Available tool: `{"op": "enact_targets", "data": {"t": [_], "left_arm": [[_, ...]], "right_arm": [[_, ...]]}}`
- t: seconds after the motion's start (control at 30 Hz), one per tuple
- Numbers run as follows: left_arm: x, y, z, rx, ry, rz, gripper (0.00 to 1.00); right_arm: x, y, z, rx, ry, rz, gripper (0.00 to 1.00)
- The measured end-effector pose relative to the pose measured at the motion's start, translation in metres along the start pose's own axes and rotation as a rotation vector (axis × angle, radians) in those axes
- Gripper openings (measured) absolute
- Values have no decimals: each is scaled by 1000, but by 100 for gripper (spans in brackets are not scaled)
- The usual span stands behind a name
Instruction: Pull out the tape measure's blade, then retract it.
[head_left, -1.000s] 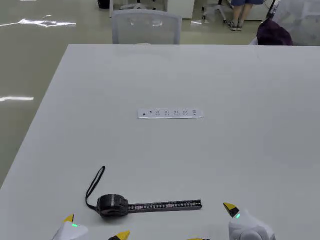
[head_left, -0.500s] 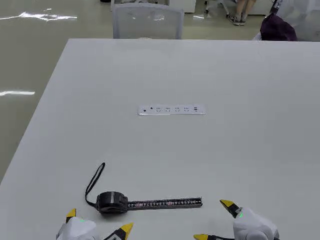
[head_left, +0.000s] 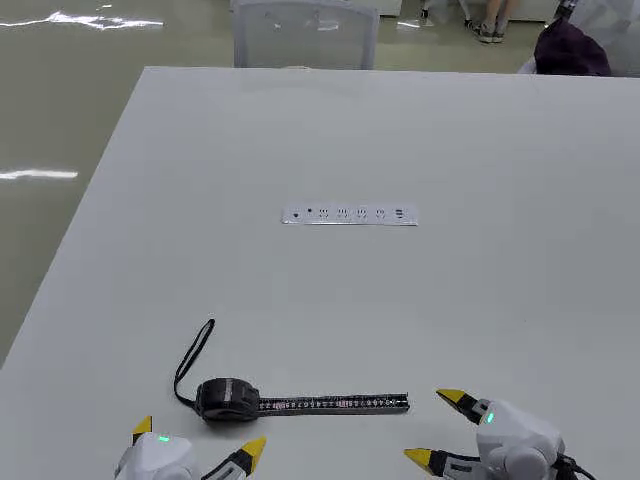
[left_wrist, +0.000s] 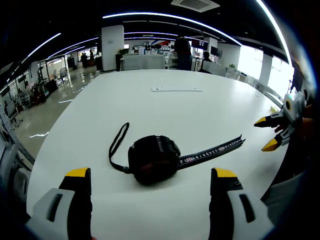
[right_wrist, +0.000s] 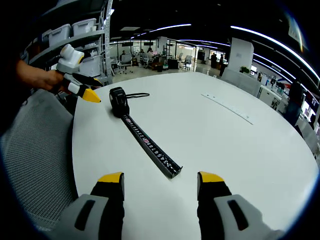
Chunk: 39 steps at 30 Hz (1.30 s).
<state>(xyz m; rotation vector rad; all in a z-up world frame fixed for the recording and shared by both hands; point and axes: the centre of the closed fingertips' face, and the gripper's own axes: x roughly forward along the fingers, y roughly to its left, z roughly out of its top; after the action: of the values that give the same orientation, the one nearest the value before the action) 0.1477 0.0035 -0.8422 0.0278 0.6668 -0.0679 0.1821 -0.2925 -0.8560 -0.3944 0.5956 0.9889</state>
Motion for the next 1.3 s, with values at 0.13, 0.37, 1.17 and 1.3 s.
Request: {"op": "enact_targets", "data": {"t": [0.13,0.37,1.17,1.3], "left_arm": [[3,0,1,0,-8,10,99],[9,-2,4,-1,-19,19,99],[34,-6,2,-64,-18,44,89],[37,-7,2,-67,-13,45,89]], "right_arm": [[5,-1,-4,-30,9,40,57],[11,-2,-5,-79,5,110,56],[32,-21,-11,-249,31,227,37],[34,-24,-9,-260,33,244,35]]}}
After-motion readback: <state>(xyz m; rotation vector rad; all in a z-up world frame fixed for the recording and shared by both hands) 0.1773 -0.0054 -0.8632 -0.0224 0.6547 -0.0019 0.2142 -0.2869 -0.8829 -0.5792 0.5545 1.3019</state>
